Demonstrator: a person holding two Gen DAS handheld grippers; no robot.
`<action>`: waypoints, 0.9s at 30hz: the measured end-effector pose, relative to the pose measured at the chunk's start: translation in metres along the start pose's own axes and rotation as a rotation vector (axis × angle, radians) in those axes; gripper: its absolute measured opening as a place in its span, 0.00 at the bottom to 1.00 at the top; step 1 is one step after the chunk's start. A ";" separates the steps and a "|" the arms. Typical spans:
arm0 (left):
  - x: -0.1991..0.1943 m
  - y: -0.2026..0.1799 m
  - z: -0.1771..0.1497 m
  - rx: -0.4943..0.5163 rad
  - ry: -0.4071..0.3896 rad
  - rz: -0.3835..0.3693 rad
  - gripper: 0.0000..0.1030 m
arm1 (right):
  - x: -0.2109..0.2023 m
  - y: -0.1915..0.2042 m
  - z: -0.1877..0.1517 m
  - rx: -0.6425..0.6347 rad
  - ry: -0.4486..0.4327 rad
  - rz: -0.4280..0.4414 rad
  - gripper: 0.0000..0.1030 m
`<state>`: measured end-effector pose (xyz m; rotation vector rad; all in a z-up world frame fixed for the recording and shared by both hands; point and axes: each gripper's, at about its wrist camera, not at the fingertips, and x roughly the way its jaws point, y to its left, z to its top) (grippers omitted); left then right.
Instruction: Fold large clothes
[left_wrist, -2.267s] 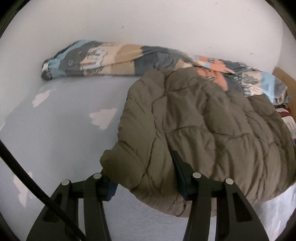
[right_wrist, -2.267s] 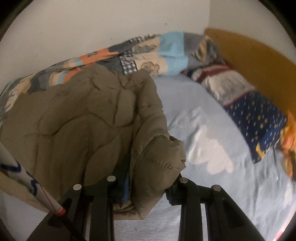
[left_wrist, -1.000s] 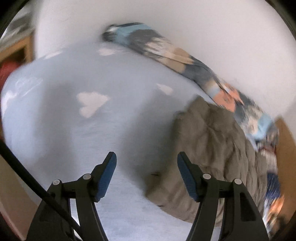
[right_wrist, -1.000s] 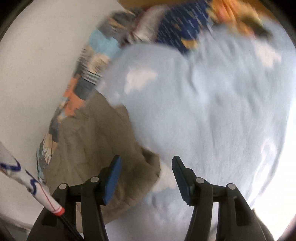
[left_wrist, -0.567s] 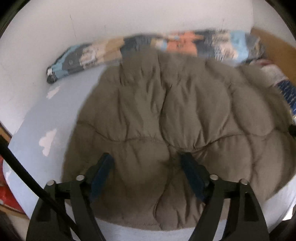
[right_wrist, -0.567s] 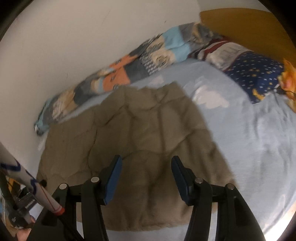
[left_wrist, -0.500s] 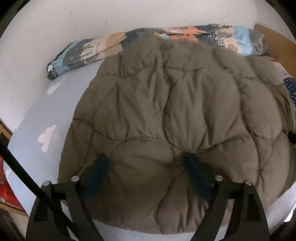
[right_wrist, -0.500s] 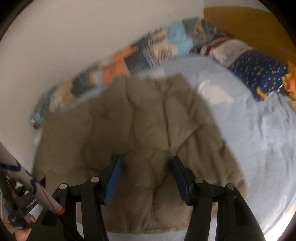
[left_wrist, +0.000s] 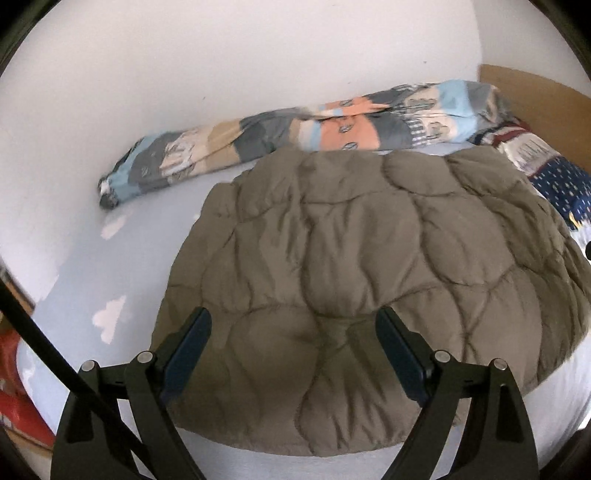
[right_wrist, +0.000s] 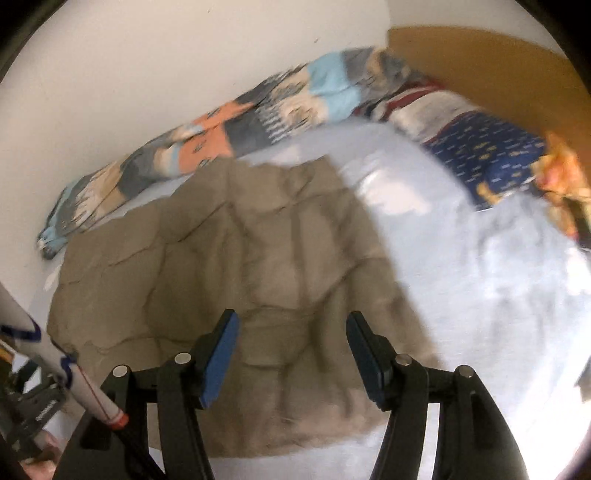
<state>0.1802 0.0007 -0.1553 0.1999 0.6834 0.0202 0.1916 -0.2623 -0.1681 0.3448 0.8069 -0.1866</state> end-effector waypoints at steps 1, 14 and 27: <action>0.001 -0.003 -0.001 0.013 0.003 -0.002 0.87 | 0.000 -0.008 -0.001 0.029 0.012 -0.007 0.63; 0.025 -0.023 -0.007 0.088 0.059 0.005 0.87 | 0.038 -0.045 -0.009 0.214 0.167 0.032 0.65; 0.023 -0.025 -0.008 0.107 0.054 0.007 0.87 | 0.023 0.022 -0.003 0.002 0.040 0.093 0.65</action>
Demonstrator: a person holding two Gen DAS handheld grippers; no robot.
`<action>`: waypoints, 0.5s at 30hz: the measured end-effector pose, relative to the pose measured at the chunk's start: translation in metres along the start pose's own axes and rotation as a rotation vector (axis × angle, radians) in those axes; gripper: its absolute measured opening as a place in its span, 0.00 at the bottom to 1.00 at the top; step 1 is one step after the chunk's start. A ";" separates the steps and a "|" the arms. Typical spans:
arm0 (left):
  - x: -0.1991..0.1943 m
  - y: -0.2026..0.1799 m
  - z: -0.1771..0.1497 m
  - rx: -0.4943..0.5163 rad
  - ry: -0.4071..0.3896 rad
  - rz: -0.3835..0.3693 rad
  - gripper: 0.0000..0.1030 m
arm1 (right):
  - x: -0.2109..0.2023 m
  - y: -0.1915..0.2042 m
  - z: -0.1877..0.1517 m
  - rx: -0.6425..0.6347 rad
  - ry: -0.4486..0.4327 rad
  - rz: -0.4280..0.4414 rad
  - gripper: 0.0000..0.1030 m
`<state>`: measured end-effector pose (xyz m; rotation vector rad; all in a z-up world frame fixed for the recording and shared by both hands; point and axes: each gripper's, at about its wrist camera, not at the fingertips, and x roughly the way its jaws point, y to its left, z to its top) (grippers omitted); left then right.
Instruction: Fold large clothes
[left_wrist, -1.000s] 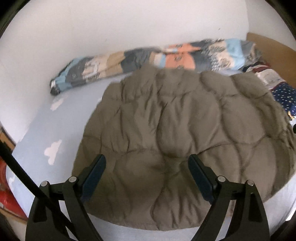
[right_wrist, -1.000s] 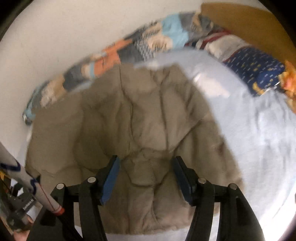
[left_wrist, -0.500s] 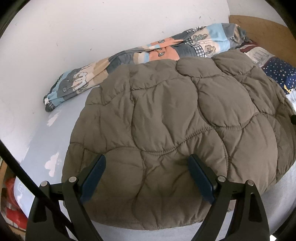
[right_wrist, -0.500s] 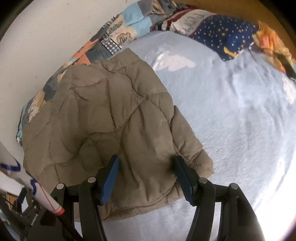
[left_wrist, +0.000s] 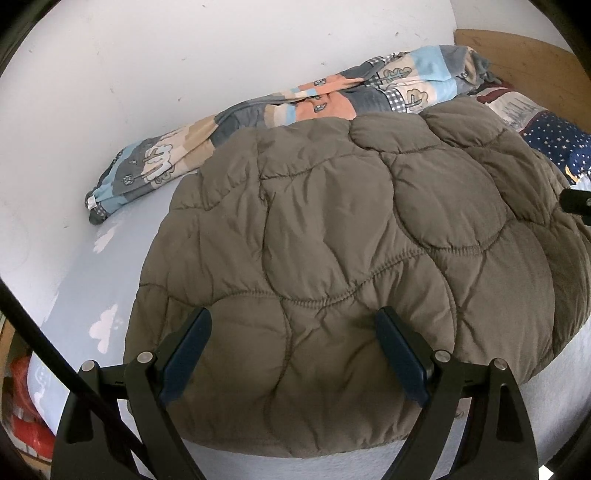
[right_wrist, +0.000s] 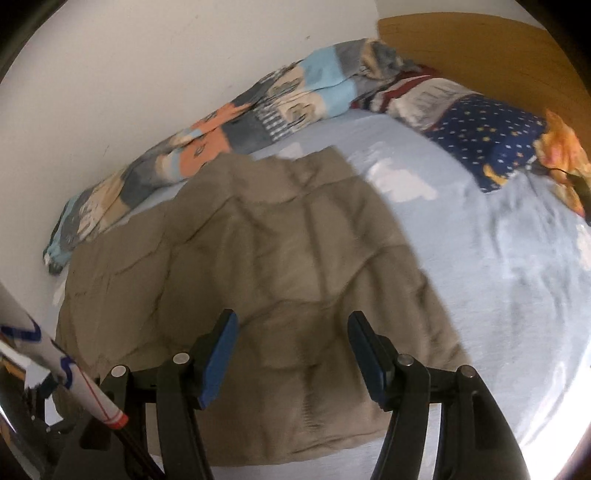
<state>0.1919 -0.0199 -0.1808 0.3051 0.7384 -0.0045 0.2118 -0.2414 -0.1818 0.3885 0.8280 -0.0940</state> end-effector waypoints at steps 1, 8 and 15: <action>0.000 0.000 0.000 0.000 0.001 -0.001 0.87 | 0.002 0.006 0.000 -0.015 0.003 0.002 0.65; 0.001 0.001 0.001 0.001 0.009 -0.007 0.87 | 0.024 0.032 -0.014 -0.121 0.076 -0.012 0.66; 0.002 0.002 0.001 0.003 0.012 -0.008 0.87 | 0.031 0.035 -0.020 -0.162 0.094 -0.041 0.71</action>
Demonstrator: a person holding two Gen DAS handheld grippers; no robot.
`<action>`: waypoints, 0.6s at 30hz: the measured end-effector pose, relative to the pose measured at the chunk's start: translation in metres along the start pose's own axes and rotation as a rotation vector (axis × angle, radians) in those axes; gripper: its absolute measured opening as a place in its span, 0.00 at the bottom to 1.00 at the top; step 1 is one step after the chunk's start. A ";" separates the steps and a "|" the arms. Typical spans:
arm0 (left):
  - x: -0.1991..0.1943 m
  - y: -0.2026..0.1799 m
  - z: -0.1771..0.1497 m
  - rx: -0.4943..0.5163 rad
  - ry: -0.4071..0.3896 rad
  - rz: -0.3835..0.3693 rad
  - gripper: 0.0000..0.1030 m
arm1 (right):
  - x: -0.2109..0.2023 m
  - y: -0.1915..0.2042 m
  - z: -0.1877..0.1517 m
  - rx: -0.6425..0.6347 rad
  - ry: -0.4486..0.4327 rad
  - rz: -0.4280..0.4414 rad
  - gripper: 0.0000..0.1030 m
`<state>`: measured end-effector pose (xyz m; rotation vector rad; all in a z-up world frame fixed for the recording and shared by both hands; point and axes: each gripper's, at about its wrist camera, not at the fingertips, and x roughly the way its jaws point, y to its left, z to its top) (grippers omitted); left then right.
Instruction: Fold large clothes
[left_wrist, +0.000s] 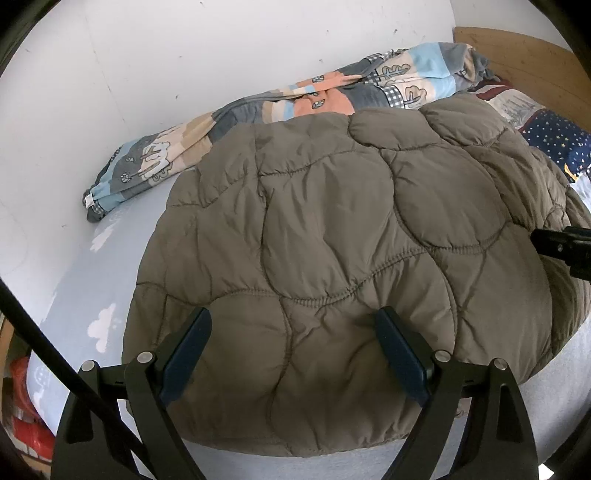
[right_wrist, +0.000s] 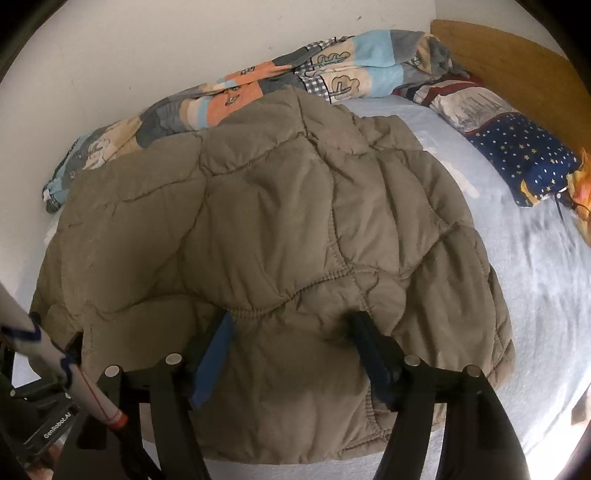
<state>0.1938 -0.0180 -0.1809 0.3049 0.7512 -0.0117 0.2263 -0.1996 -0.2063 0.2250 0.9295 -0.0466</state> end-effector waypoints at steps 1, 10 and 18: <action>0.000 0.000 0.000 -0.001 0.000 0.000 0.87 | 0.000 0.001 0.000 -0.008 0.000 -0.004 0.71; 0.001 0.000 -0.001 0.001 0.000 0.002 0.87 | -0.033 0.024 -0.002 -0.128 -0.127 -0.028 0.71; 0.004 -0.001 -0.002 -0.004 0.009 -0.006 0.87 | -0.013 0.038 -0.009 -0.175 -0.033 0.017 0.71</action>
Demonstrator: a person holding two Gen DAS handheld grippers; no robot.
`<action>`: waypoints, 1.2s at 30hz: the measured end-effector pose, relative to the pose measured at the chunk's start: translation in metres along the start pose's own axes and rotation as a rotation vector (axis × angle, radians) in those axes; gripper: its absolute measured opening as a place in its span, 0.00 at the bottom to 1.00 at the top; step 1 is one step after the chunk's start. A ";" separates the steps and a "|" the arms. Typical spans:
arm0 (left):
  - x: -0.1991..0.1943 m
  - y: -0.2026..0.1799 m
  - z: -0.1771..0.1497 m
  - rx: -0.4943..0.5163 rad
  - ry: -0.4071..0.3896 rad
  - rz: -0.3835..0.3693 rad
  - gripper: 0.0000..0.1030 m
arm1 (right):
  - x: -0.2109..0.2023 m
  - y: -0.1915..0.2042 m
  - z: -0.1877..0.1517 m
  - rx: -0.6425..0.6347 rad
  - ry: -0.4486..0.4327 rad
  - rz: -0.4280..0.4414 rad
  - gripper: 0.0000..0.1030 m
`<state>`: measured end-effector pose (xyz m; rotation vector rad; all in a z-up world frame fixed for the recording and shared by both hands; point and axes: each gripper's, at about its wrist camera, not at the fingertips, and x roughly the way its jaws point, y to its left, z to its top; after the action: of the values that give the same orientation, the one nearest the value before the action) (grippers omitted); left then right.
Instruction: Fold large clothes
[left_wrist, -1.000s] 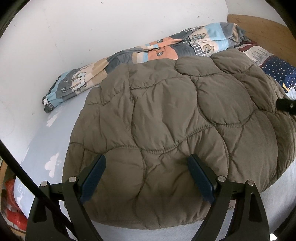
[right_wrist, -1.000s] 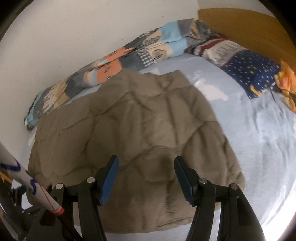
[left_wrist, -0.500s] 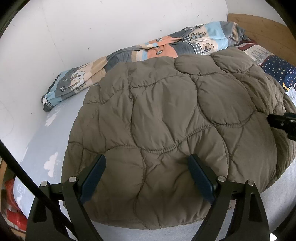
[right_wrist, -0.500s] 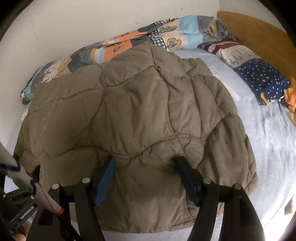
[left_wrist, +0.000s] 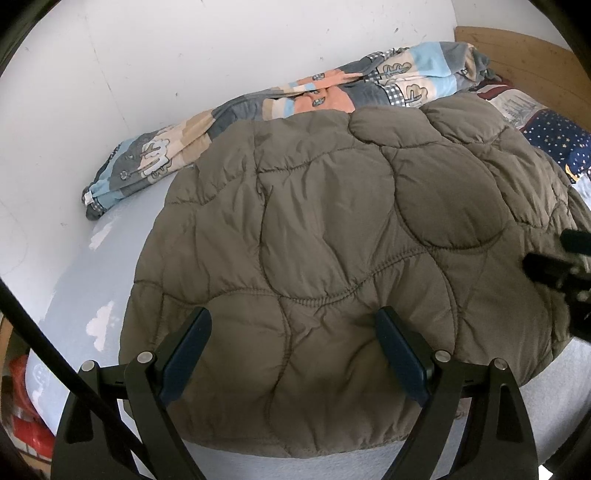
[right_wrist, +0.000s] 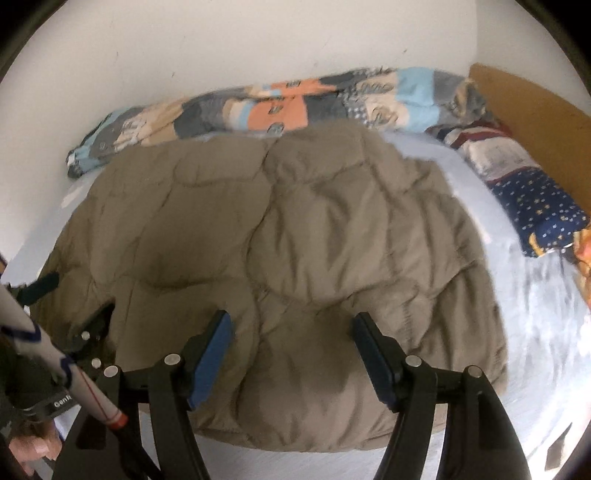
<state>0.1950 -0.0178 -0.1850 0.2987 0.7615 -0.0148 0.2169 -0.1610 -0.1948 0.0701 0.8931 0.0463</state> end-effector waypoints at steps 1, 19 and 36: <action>0.001 0.000 0.000 -0.002 0.003 -0.002 0.87 | 0.003 0.001 -0.001 -0.004 0.021 0.003 0.72; -0.089 0.046 -0.026 -0.176 -0.099 -0.065 0.88 | -0.072 0.005 -0.013 0.059 -0.147 0.012 0.77; -0.372 0.123 -0.076 -0.290 -0.407 -0.128 0.97 | -0.363 0.039 -0.081 0.047 -0.483 0.053 0.93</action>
<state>-0.1113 0.0857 0.0484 -0.0319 0.3696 -0.0831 -0.0741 -0.1436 0.0390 0.1423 0.4094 0.0546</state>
